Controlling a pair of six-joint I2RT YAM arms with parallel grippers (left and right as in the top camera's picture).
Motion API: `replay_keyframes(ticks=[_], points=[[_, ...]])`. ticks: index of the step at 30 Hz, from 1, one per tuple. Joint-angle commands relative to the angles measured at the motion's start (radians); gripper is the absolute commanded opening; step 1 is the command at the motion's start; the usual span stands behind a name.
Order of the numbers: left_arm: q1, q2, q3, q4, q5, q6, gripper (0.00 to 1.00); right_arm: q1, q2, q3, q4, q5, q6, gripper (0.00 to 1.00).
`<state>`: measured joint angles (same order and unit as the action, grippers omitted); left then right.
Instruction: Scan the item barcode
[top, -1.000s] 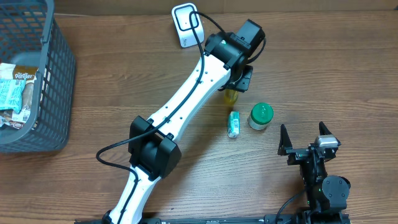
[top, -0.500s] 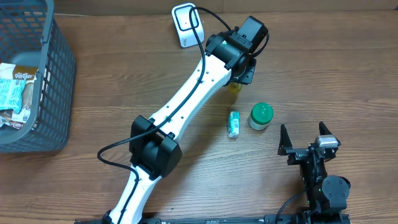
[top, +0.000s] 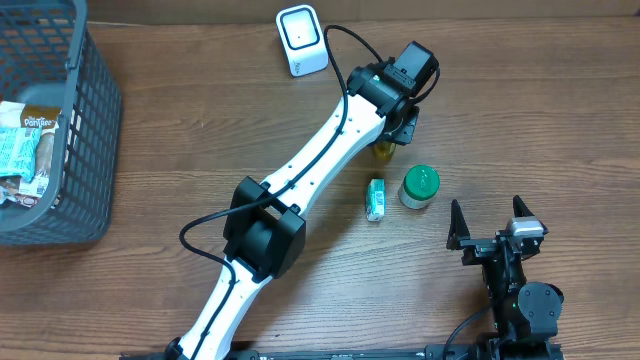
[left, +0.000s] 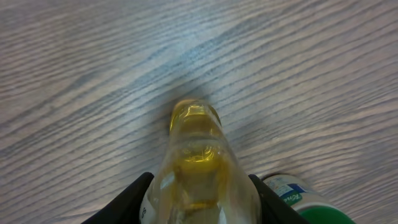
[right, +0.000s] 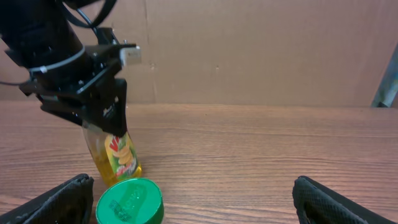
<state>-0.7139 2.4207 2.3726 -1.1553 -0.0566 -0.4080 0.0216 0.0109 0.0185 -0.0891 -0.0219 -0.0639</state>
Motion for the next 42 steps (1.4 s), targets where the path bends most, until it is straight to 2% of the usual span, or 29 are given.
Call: replay_keyframes(ticks=[1,2,7,10,13,17,28,32,36,39,42], points=[[-0.010,0.027,0.003,0.000,0.024,0.061,0.45,0.005,-0.006,-0.011,0.007,-0.003,-0.003,1.00],[-0.011,0.029,0.003,0.000,0.029,0.072,0.46,0.005,-0.006,-0.011,0.007,-0.003,-0.003,1.00],[-0.014,0.029,0.003,0.005,0.027,0.080,0.61,0.005,-0.006,-0.011,0.007,-0.003,-0.003,1.00],[-0.014,0.029,0.003,0.005,0.028,0.080,0.80,0.005,-0.006,-0.011,0.007,-0.003,-0.003,1.00],[-0.013,0.017,0.007,0.003,0.031,0.084,0.90,0.005,-0.006,-0.011,0.007,-0.003,-0.003,1.00],[-0.012,-0.015,0.038,0.004,0.031,0.098,0.99,0.005,-0.006,-0.011,0.007,-0.003,-0.003,1.00],[0.045,-0.116,0.361,-0.081,-0.026,0.162,1.00,0.005,-0.006,-0.011,0.007,-0.003,-0.003,1.00],[0.105,-0.179,0.466,-0.134,-0.120,0.216,1.00,0.005,-0.006,-0.011,0.007,-0.003,-0.003,1.00],[0.196,-0.273,0.509,-0.167,-0.296,0.329,1.00,0.005,-0.006,-0.011,0.007,-0.003,-0.003,1.00],[0.293,-0.346,0.509,-0.177,-0.431,0.375,1.00,0.005,-0.006,-0.011,0.007,-0.003,-0.003,1.00],[0.420,-0.404,0.509,-0.192,-0.472,0.376,1.00,0.005,-0.006,-0.011,0.007,-0.003,-0.003,1.00]])
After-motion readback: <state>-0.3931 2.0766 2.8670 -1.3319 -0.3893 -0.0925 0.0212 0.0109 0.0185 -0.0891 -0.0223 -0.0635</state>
